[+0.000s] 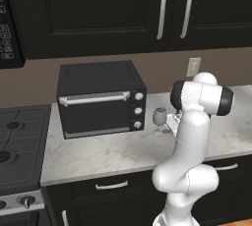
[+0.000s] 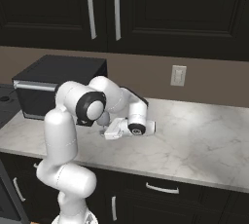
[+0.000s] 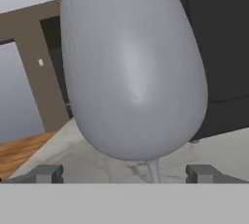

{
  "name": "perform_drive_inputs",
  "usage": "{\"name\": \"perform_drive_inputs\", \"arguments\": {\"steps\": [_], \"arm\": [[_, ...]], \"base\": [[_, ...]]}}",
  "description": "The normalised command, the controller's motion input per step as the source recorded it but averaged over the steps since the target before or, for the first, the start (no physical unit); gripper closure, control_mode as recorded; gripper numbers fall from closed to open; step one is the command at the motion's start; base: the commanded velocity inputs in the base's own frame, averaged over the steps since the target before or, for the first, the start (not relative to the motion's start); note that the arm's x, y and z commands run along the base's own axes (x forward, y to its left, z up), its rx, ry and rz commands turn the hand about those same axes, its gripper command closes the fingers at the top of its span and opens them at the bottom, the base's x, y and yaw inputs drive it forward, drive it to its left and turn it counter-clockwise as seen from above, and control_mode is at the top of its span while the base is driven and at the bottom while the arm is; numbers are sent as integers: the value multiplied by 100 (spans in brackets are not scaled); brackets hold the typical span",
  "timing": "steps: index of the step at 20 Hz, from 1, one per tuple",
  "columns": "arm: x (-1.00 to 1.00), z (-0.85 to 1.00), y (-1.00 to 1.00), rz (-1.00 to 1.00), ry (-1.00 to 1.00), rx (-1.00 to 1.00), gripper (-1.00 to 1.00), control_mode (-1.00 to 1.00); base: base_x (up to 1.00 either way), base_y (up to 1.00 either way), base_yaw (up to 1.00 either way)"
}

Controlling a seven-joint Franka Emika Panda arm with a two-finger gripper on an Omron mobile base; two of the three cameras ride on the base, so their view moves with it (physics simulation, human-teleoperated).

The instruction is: Retrieve the wine glasses from the counter and place one next to each plate.

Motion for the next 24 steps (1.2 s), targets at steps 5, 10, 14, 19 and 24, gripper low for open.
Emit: {"name": "perform_drive_inputs", "arguments": {"steps": [5, 10, 14, 19, 24], "arm": [[11, -11, 22, -2, 1, 0, -100, -100], [18, -8, 25, -2, 0, 0, -100, -100], [6, 0, 9, -2, 0, 0, 100, -100], [0, 0, 0, 0, 0, 0, 100, -100], [-11, 22, 0, 0, -2, 6, 100, -100]], "base": [[0, 0, 0], [0, 0, 0], [0, 0, 0], [0, 0, 0], [0, 0, 0]]}}
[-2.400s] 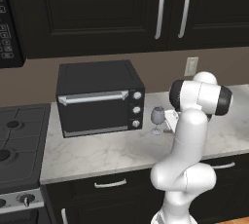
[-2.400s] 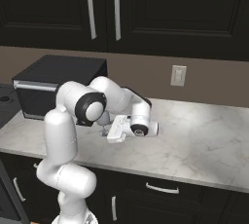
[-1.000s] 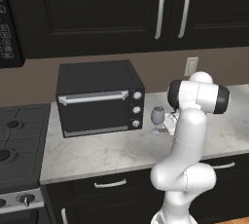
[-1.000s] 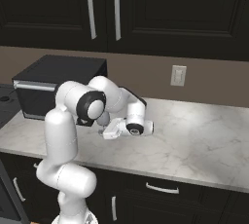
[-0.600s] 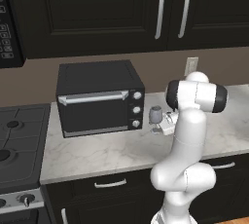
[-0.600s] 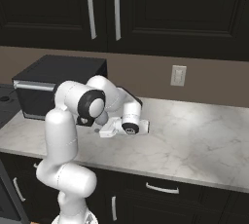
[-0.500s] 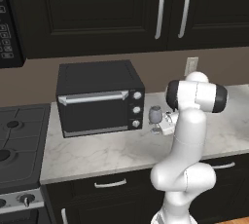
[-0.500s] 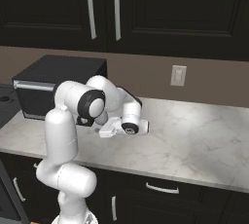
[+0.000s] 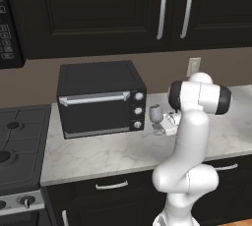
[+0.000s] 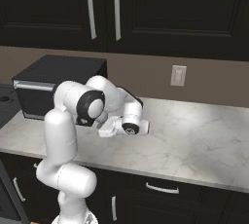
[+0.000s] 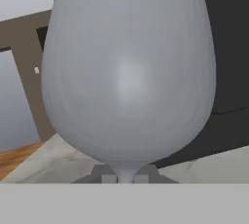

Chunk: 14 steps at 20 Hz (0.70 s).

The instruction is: Retrieve the wine glasses from the counter and place one next to each plate.

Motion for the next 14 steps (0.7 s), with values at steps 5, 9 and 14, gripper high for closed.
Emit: {"name": "perform_drive_inputs", "arguments": {"steps": [5, 9, 14], "arm": [[-26, 62, 0, 0, -4, 9, 100, -100], [-43, 93, 0, 0, -8, 14, 100, -100], [-62, 97, 0, 0, -14, 11, 100, -100]], "base": [[0, 0, 0], [0, 0, 0], [0, 0, 0]]}}
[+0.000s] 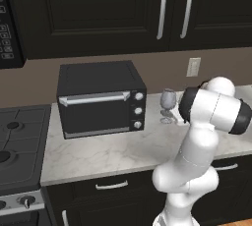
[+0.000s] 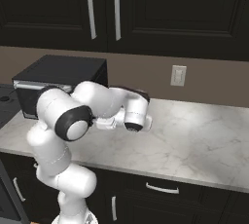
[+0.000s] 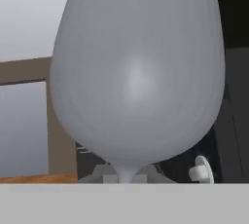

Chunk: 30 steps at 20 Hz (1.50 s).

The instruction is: Retrieve the wine glasses from the counter and place one next to each plate.

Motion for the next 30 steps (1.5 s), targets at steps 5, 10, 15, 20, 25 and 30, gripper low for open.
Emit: {"name": "perform_drive_inputs", "arguments": {"steps": [5, 10, 15, 20, 25, 30], "arm": [[-73, 91, 0, 0, -22, 3, 100, -100], [-80, 84, 0, 0, -13, 0, 100, -100], [-95, 65, 0, 0, -6, 0, 100, -100], [-92, 38, 0, 0, -6, 0, 100, -100], [-73, 34, 0, 0, -1, 0, 100, -100], [-74, 44, 0, 0, -6, 0, 100, -100]], "base": [[0, 0, 0], [0, 0, 0], [0, 0, 0], [0, 0, 0], [0, 0, 0], [0, 0, 0]]}}
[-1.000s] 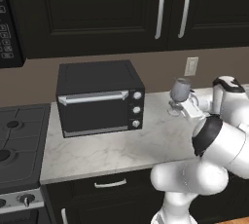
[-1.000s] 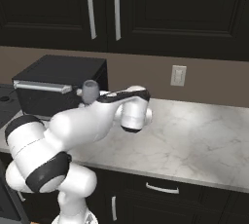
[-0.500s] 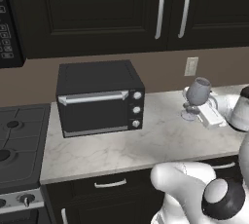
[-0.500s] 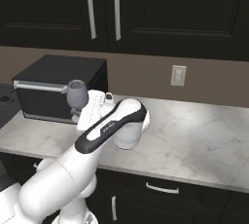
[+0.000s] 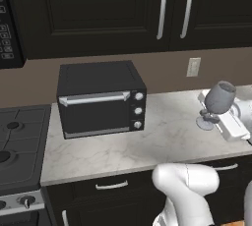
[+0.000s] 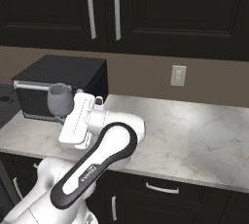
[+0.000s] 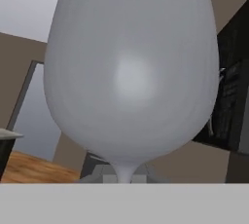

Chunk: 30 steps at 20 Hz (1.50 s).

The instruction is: Retrieve the wine glasses from the counter and place one next to each plate.

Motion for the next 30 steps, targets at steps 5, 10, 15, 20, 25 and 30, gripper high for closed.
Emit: {"name": "perform_drive_inputs", "arguments": {"steps": [5, 10, 15, 20, 25, 30], "arm": [[0, 0, 0, 0, 0, 0, 100, 100], [0, 0, 0, 0, 0, 0, 100, 100], [0, 0, 0, 0, 0, 0, 100, 100], [0, 0, 0, 0, 0, 0, 100, 100], [0, 0, 0, 0, 0, 0, 100, 100], [0, 0, 0, 0, 0, 0, 100, 100]], "base": [[-63, 0, -2], [-51, -35, -44], [0, -11, -93], [0, 0, -100], [0, 0, -100], [0, -31, -79]]}}
